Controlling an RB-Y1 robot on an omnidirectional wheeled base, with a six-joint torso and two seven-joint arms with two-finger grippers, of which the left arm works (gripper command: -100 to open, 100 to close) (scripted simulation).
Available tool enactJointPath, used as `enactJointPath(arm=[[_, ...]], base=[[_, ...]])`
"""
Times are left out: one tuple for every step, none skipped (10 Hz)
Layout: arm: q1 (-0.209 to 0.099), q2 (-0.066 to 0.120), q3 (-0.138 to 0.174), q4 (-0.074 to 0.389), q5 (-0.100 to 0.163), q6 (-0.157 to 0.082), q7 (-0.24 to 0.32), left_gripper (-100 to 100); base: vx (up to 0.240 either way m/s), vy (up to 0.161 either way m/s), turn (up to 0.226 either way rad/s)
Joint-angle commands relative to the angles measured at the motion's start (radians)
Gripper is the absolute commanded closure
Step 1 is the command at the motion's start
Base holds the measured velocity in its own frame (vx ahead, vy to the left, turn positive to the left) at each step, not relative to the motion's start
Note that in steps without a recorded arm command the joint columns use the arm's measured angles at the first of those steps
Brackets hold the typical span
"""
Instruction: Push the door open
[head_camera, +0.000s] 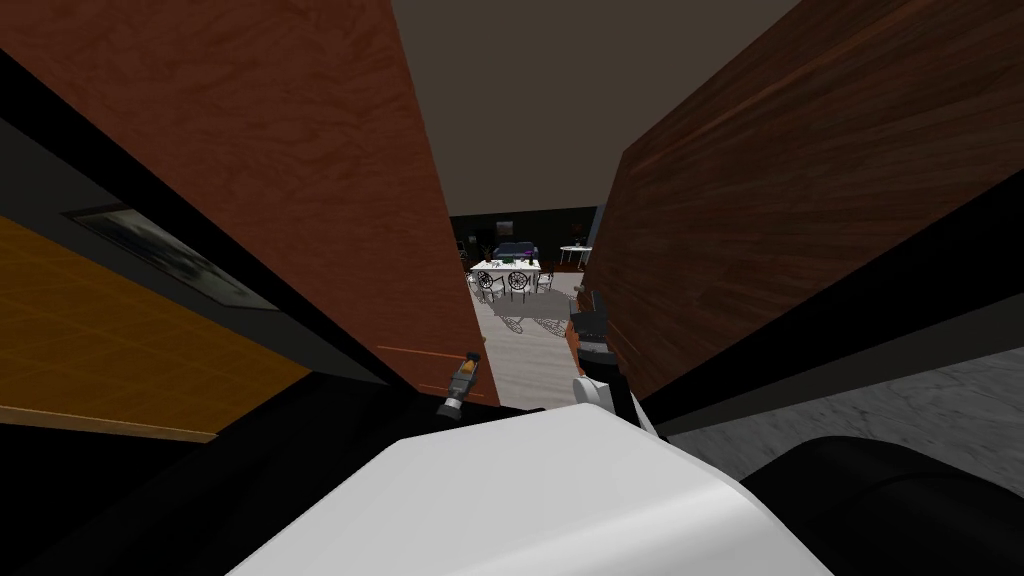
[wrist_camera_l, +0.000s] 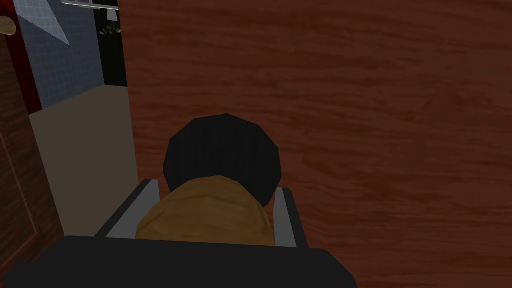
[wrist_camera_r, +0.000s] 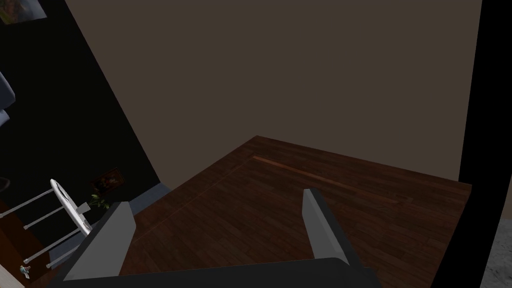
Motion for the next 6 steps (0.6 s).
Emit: enactJointPath(arm=[[-0.004,0.005,-0.002,0.002,0.016,-0.001,0.033,100],[-0.007,0.007,-0.004,0.005,0.028,-0.002,0.056,100],[-0.01,0.01,-0.006,0.008,0.042,-0.003,0.083,100],[-0.013,0.014,-0.009,0.011,0.057,-0.004,0.11,100],[-0.016,0.017,-0.011,0.015,0.072,-0.004,0.139,100],[-0.02,0.021,-0.015,0.019,0.092,-0.006,0.165,100]], base=[[0.021,-0.006,-0.025],[0.016,-0.005,-0.016],[0.014,-0.01,-0.024],[0.021,-0.006,-0.027],[0.03,-0.001,-0.026],[0.034,-0.009,-0.036]])
